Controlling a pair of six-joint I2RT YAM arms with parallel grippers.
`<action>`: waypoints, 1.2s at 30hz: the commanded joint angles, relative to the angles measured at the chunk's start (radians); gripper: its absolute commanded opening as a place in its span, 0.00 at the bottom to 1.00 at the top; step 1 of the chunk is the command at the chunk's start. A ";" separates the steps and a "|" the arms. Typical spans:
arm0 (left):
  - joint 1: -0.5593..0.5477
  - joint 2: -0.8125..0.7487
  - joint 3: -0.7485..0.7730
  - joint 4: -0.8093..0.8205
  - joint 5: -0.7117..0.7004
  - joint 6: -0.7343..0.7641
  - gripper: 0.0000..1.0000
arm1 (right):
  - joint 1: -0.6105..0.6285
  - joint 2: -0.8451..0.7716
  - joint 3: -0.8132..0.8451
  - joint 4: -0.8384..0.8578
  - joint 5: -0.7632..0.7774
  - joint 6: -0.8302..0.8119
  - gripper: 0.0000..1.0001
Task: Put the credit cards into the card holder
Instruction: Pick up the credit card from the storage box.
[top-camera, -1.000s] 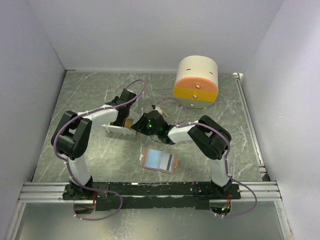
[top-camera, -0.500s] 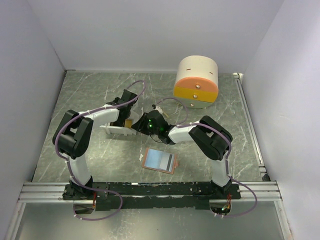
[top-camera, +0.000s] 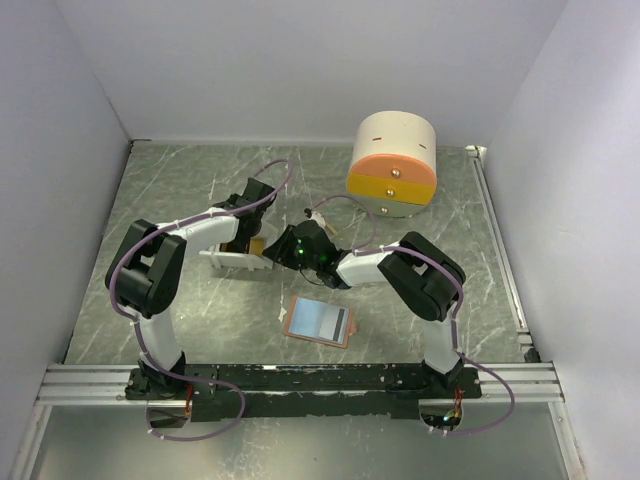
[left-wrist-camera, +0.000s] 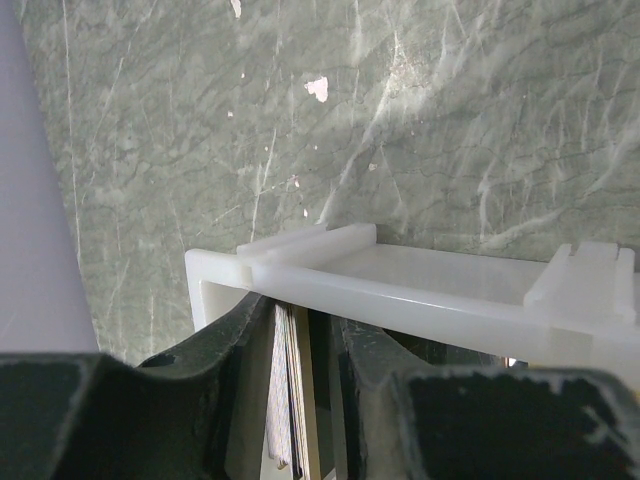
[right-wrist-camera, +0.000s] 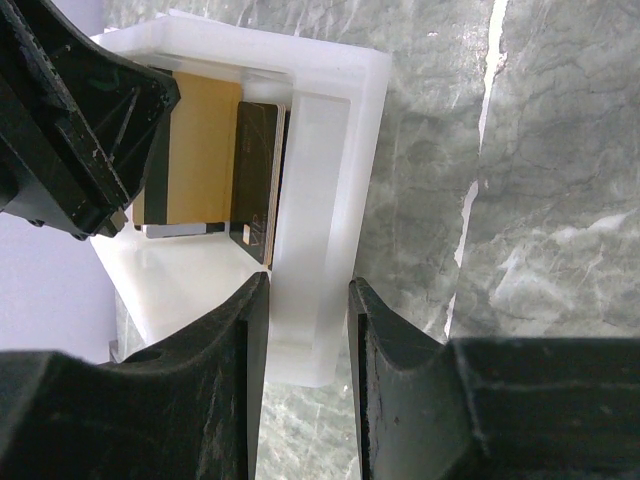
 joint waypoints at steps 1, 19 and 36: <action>0.035 0.010 0.016 -0.047 -0.061 0.010 0.27 | 0.002 -0.016 -0.020 -0.086 -0.003 -0.038 0.23; 0.034 0.053 0.134 -0.206 0.005 -0.019 0.12 | 0.002 -0.004 -0.013 -0.081 -0.006 -0.035 0.22; 0.035 0.030 0.283 -0.371 0.191 -0.069 0.07 | 0.001 0.027 0.013 -0.067 -0.031 0.023 0.23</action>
